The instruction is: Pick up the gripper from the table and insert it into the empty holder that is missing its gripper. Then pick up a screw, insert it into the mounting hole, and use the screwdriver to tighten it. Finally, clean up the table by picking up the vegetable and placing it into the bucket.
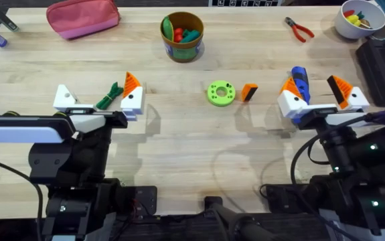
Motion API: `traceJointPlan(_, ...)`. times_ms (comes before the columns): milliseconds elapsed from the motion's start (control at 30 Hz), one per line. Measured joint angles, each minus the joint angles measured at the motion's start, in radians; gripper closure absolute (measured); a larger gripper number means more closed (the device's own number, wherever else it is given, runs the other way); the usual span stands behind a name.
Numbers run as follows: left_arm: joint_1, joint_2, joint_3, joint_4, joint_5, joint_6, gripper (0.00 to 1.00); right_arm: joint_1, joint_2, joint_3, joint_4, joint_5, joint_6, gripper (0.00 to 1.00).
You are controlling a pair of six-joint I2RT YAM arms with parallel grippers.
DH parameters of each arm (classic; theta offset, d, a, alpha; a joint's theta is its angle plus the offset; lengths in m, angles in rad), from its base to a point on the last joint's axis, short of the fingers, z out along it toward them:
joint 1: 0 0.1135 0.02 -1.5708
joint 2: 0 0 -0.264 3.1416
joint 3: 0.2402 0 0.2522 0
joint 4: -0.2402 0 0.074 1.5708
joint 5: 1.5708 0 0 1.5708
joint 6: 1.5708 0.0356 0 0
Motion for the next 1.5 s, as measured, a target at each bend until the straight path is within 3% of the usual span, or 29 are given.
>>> traceJointPlan(333,0.000,0.000,0.000,0.000,0.005,0.000,0.015,0.000,0.000,0.000,-0.001,0.000,0.000,0.007)
traceJointPlan(500,0.000,0.000,0.003,0.053,0.006,0.000,0.015,0.000,0.000,0.004,0.050,0.000,0.000,0.008)
traceJointPlan(600,0.000,0.000,0.039,0.003,0.007,0.001,0.015,0.000,0.000,0.044,0.059,-0.001,0.000,0.007)
traceJointPlan(767,0.000,0.021,0.233,-0.166,0.004,0.002,0.015,0.000,0.009,0.216,-0.002,-0.004,0.001,0.007)
traceJointPlan(900,0.000,0.111,0.427,-0.273,-0.017,0.005,0.015,0.000,0.076,0.392,-0.134,-0.007,0.001,0.009)
traceJointPlan(1100,0.000,0.366,0.677,-0.485,-0.033,0.018,0.015,0.000,0.288,0.616,-0.380,-0.008,0.001,0.008)
traceJointPlan(1333,0.000,0.662,0.879,-0.692,-0.036,0.023,0.015,0.000,0.539,0.807,-0.595,-0.008,0.001,0.007)
traceJointPlan(1500,0.000,0.805,0.992,-0.808,-0.036,0.025,0.015,0.000,0.677,0.900,-0.774,-0.008,0.001,0.007)
